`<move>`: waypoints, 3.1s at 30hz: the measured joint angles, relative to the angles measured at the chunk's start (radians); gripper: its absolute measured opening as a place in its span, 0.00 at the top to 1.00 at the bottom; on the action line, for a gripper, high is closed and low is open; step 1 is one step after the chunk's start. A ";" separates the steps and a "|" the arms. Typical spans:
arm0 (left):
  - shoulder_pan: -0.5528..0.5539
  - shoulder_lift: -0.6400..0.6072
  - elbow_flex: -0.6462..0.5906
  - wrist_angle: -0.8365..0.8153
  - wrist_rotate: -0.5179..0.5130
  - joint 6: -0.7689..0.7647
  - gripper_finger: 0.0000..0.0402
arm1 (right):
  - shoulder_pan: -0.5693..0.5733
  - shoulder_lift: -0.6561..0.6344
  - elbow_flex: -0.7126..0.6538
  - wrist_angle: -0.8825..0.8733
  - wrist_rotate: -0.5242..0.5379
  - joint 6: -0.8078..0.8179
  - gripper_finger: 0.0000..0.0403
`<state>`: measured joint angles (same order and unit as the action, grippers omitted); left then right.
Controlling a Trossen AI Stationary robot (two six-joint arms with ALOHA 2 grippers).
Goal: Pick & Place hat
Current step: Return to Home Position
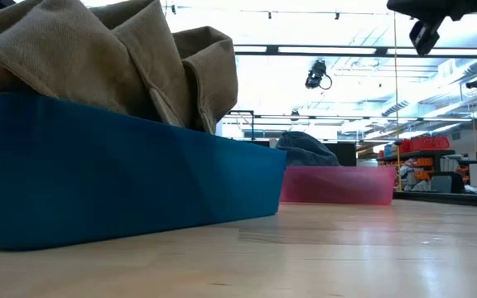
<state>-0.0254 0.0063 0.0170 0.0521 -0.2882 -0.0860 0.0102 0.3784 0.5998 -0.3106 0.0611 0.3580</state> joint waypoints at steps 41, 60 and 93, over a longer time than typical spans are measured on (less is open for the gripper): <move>0.000 0.000 0.000 0.002 0.003 -0.007 0.99 | 0.001 -0.379 -0.579 0.885 -0.206 -0.025 1.00; 0.000 0.000 0.000 0.002 0.003 -0.007 0.99 | 0.001 -0.379 -0.579 0.412 -0.235 -0.208 1.00; 0.000 0.000 0.001 0.002 0.002 -0.007 0.99 | 0.001 -0.379 -0.579 0.339 -0.200 -0.363 0.92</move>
<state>-0.0254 0.0063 0.0177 0.0544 -0.2859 -0.0933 0.0112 -0.0002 0.0204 0.0279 -0.1387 -0.0051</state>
